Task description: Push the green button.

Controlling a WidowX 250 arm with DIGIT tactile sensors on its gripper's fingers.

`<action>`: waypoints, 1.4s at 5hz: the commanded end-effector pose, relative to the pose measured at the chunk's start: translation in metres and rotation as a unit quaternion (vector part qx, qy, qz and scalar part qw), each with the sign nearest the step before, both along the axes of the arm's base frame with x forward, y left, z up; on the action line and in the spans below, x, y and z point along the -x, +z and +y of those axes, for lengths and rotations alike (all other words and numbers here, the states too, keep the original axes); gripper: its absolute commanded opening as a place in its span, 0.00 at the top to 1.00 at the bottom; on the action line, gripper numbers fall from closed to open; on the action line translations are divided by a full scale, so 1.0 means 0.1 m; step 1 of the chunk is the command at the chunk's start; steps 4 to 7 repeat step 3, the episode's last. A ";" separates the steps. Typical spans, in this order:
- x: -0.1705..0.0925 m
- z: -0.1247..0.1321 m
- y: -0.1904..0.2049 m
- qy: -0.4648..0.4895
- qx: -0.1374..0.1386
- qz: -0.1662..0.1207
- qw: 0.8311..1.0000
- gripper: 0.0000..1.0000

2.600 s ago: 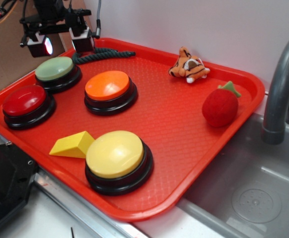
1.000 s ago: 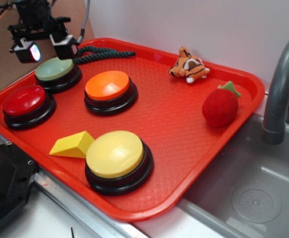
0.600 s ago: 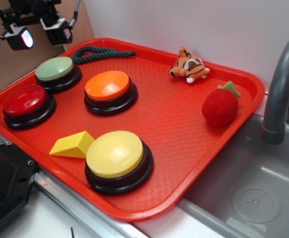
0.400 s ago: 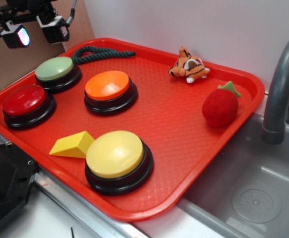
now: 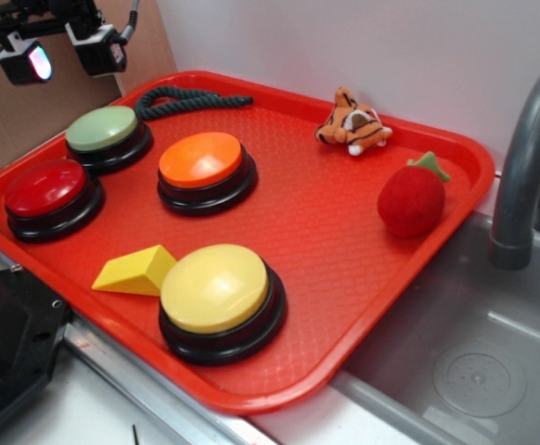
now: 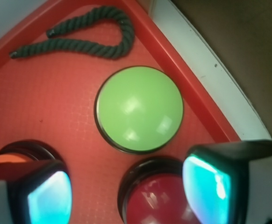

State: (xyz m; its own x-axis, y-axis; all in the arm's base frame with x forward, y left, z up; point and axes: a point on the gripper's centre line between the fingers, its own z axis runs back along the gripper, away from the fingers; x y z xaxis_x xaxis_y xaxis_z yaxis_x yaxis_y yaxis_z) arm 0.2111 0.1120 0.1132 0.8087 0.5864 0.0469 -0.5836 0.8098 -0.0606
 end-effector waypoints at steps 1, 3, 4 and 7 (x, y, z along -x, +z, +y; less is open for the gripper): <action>0.04 0.00 0.24 -0.021 -0.024 -0.025 0.999 0.00; 0.05 -0.09 0.23 -0.050 -0.023 -0.030 0.998 0.00; 0.05 -0.09 0.23 -0.050 -0.023 -0.030 0.998 0.00; 0.05 -0.09 0.23 -0.050 -0.023 -0.030 0.998 0.00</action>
